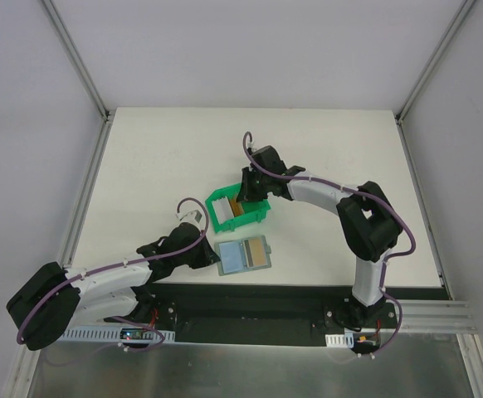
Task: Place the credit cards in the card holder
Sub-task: Pick up the credit card from the storage box.
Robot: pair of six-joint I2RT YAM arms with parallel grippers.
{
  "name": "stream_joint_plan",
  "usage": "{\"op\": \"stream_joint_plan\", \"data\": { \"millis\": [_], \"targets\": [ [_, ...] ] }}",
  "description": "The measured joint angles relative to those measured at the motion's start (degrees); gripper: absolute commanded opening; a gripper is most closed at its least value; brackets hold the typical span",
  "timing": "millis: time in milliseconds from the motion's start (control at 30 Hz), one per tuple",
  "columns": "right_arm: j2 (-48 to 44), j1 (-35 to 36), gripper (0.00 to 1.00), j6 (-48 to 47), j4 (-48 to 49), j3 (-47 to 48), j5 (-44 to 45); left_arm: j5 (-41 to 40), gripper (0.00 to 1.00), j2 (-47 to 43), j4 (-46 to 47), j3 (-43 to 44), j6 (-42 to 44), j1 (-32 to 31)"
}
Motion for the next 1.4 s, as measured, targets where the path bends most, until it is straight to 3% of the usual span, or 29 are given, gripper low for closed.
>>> {"op": "stream_joint_plan", "data": {
  "millis": [433,1033,1400],
  "targets": [
    [0.0,0.1,0.19,-1.3,-1.5,0.2,0.7,0.0,0.00,0.1,0.0,0.0,0.0,0.0],
    [2.8,1.0,0.20,-4.7,-7.3,4.8,2.0,0.0,0.00,0.3,0.1,0.0,0.0,0.0],
    [3.0,1.8,0.01,-6.9,-11.1,6.6,3.6,0.0,0.00,0.3,0.1,0.0,0.0,0.0]
  ]
}}
